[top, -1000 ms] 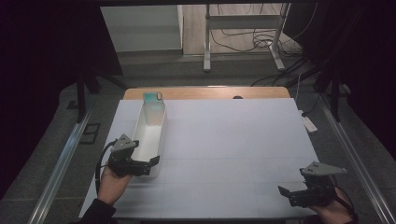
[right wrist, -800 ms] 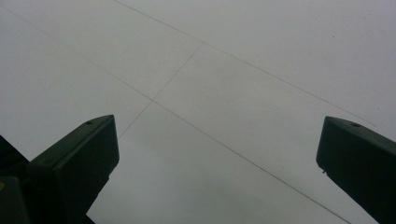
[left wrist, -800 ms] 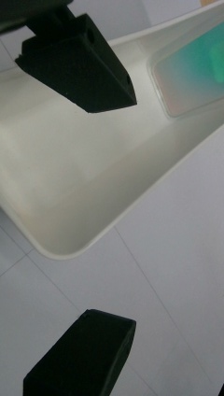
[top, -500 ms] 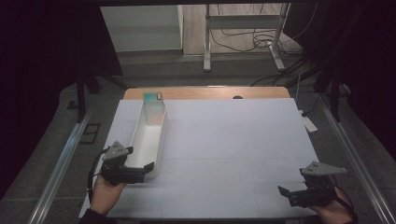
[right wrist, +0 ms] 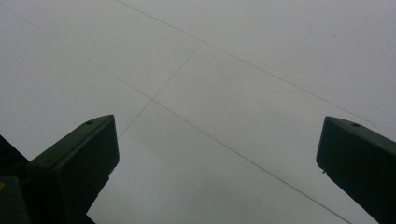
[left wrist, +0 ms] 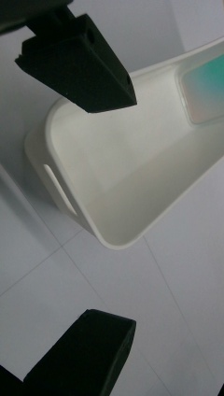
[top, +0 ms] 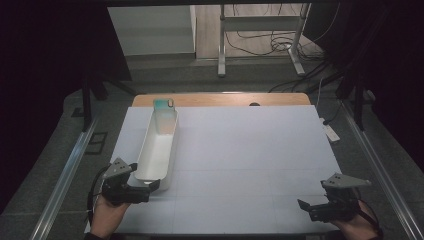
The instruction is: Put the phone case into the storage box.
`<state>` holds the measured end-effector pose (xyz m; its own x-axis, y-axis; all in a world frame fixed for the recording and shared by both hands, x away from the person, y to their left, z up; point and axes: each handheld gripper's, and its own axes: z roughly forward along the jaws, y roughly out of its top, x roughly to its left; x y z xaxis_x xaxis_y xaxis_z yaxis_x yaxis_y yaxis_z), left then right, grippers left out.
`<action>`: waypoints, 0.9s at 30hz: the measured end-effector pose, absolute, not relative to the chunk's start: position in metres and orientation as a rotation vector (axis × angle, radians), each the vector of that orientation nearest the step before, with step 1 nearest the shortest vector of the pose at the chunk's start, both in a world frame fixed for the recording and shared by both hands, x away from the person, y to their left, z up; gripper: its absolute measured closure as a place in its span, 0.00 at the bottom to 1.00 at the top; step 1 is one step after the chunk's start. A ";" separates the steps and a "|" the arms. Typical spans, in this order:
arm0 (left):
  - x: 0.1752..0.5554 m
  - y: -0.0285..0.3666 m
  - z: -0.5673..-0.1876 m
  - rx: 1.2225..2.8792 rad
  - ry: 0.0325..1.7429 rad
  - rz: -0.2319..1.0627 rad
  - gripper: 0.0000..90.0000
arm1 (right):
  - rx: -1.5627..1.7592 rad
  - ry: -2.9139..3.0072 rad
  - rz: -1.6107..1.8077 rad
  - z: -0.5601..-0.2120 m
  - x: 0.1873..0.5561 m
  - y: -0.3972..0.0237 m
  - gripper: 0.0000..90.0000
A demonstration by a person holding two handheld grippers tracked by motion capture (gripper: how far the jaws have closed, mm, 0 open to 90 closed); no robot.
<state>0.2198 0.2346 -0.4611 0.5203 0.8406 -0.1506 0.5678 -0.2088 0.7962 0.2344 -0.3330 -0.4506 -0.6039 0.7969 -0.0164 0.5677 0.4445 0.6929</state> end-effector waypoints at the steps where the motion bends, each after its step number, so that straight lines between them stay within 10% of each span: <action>1: 0.219 0.235 -0.461 1.903 1.158 0.402 0.01 | 1.163 2.360 0.939 -0.451 0.234 -0.333 0.00; 27: 0.190 0.251 -0.467 1.877 1.229 0.413 0.01 | 1.164 2.362 0.929 -0.451 0.235 -0.332 0.00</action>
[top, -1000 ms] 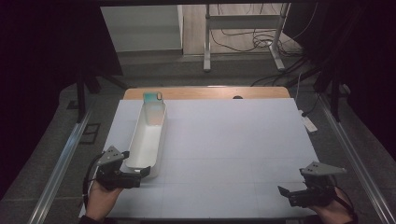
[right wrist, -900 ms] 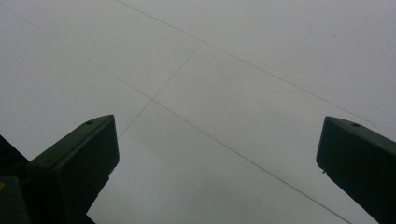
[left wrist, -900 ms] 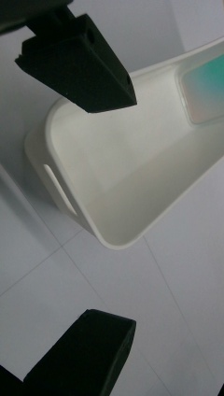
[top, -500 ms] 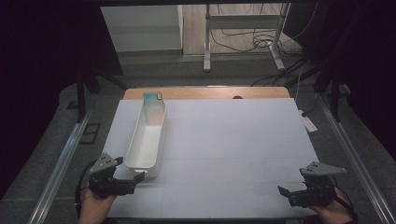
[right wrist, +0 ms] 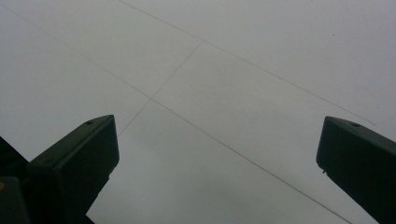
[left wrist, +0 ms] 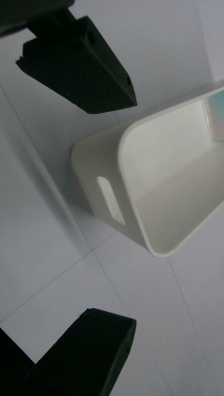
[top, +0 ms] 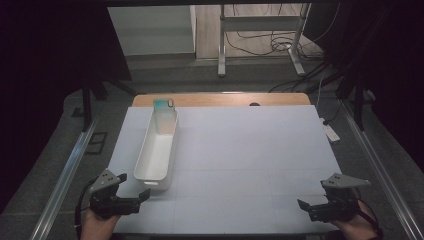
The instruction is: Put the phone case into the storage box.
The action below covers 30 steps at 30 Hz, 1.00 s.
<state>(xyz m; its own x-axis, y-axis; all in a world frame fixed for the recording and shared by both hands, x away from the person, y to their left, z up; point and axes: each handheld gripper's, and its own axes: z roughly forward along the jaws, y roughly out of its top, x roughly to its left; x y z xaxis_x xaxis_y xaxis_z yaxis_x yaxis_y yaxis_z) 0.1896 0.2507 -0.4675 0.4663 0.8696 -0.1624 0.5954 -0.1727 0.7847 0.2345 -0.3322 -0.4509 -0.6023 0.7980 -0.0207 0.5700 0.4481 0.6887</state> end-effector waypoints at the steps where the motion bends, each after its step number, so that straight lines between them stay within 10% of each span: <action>1: 0.189 0.251 -0.468 1.879 1.229 0.415 0.01 | 1.164 2.361 0.928 -0.451 0.235 -0.332 0.00; 30: 0.174 0.250 -0.470 1.915 1.267 0.448 0.00 | 1.162 2.368 0.913 -0.451 0.235 -0.331 0.00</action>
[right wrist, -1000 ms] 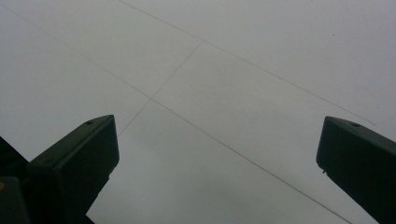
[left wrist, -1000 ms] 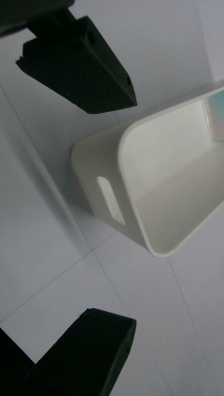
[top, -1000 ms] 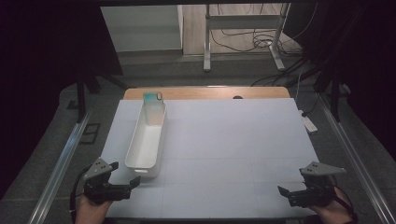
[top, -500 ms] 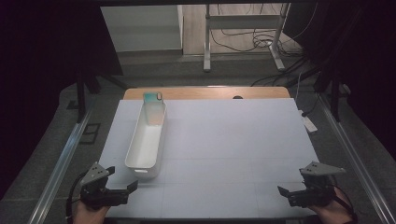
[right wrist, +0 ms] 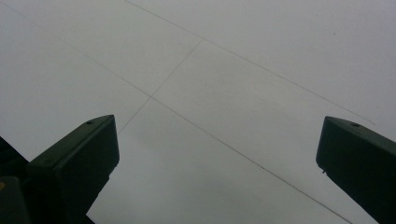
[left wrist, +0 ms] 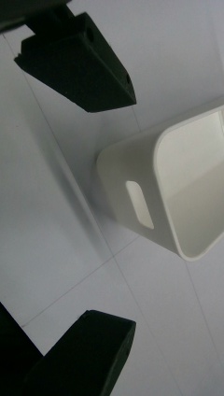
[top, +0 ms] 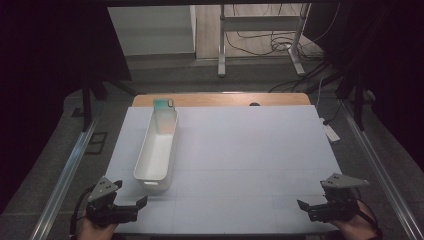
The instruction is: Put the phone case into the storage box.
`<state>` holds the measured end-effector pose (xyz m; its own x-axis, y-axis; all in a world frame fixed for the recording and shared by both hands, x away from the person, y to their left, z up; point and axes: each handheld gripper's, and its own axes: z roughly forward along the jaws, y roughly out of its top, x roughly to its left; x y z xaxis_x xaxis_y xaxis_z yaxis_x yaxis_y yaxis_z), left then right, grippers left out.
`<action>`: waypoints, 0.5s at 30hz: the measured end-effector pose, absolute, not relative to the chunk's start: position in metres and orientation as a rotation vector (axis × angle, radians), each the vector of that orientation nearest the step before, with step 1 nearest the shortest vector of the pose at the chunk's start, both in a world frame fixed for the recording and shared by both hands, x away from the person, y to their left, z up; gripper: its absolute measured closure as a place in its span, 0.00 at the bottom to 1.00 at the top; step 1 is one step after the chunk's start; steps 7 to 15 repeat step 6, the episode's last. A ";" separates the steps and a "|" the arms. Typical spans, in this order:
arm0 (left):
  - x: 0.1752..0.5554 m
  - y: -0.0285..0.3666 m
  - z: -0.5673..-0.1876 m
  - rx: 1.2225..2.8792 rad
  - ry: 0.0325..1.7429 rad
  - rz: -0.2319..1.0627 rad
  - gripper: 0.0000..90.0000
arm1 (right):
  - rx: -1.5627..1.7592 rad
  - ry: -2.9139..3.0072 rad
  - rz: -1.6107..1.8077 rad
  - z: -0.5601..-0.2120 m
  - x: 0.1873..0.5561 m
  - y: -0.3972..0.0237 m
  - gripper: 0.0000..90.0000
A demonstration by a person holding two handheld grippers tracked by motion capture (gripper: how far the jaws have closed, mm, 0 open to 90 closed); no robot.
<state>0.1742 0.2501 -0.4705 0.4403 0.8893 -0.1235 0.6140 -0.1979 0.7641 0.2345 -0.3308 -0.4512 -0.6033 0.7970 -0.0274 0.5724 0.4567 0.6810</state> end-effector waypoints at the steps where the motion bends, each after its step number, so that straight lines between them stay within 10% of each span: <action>1: 0.174 0.250 -0.471 1.921 1.269 0.448 0.00 | 1.162 2.368 0.913 -0.451 0.235 -0.331 0.00; 15: 0.175 0.250 -0.471 1.918 1.272 0.443 0.01 | 1.158 2.370 0.906 -0.452 0.235 -0.331 0.00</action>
